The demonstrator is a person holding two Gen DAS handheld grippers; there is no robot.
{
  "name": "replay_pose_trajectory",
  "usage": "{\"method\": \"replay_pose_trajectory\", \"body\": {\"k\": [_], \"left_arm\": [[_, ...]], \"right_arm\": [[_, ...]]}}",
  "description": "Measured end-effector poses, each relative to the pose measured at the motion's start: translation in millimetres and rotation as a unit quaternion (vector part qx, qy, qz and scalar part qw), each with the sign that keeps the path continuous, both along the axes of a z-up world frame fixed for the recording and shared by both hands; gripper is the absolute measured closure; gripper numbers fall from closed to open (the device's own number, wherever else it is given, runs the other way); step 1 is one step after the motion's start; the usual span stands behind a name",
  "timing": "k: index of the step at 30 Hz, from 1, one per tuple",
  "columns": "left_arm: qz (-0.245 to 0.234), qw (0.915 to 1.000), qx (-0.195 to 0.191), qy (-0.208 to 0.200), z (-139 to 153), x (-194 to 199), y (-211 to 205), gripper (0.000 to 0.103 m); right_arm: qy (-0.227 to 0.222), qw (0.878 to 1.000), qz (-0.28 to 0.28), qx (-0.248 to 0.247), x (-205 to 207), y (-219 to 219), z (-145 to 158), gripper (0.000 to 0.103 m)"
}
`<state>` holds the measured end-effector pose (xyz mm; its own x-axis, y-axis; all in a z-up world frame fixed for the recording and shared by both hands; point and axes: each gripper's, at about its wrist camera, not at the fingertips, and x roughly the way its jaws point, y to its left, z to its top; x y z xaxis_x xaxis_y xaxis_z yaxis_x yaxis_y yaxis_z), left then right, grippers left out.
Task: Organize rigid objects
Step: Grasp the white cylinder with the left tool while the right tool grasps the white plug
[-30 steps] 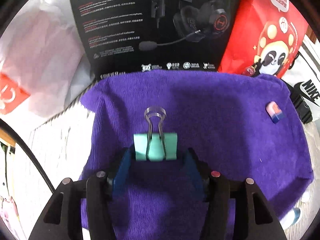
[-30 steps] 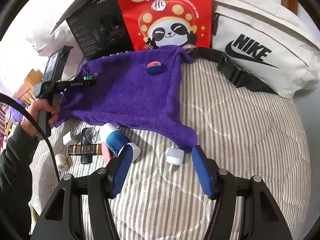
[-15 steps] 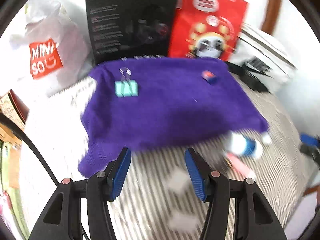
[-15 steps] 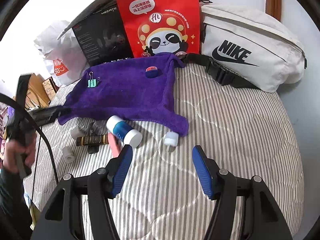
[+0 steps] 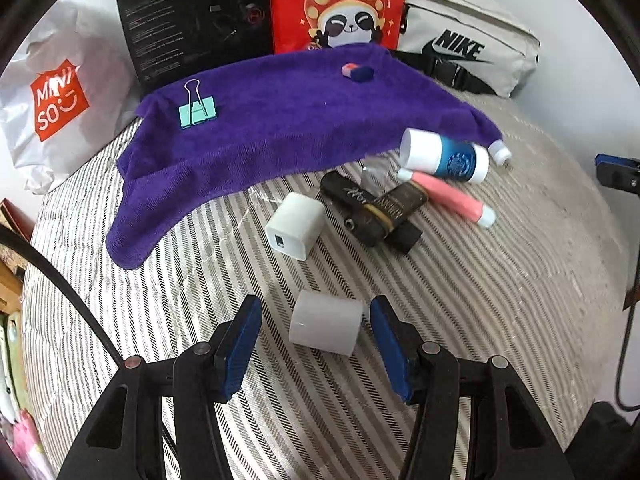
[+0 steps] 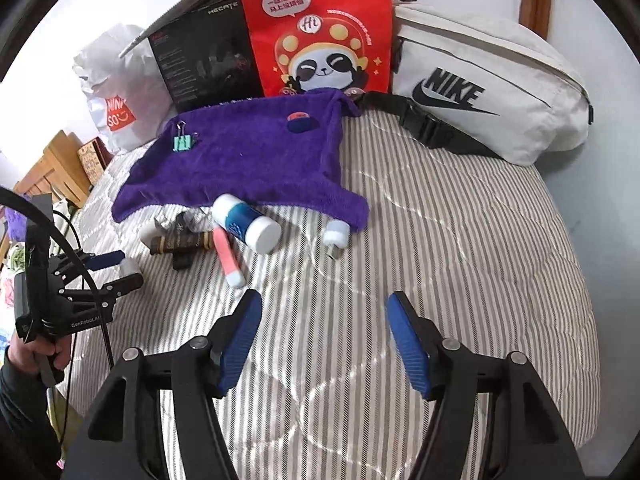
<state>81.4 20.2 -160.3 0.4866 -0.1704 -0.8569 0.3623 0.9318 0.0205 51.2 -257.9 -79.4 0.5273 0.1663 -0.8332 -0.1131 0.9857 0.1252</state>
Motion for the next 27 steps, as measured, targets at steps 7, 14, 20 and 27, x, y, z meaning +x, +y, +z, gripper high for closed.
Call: {"method": "replay_pose_trajectory", "body": {"k": [7, 14, 20, 27], "left_arm": [[-0.017, 0.9998, -0.009, -0.004, -9, 4, -3, 0.066], [0.060, 0.9973, -0.034, -0.025, -2, 12, 27, 0.073], [0.115, 0.9917, -0.052, -0.027, -11, 19, 55, 0.073], [0.126, 0.9905, -0.025, -0.049, -14, 13, 46, 0.073]], "right_arm": [[0.019, 1.000, -0.009, -0.016, -1, -3, -12, 0.037], [0.024, 0.999, -0.009, -0.021, 12, -1, -24, 0.037], [0.008, 1.000, -0.014, -0.025, 41, 3, -41, 0.038], [0.011, 1.000, -0.020, -0.009, 77, 8, -62, 0.055]]}}
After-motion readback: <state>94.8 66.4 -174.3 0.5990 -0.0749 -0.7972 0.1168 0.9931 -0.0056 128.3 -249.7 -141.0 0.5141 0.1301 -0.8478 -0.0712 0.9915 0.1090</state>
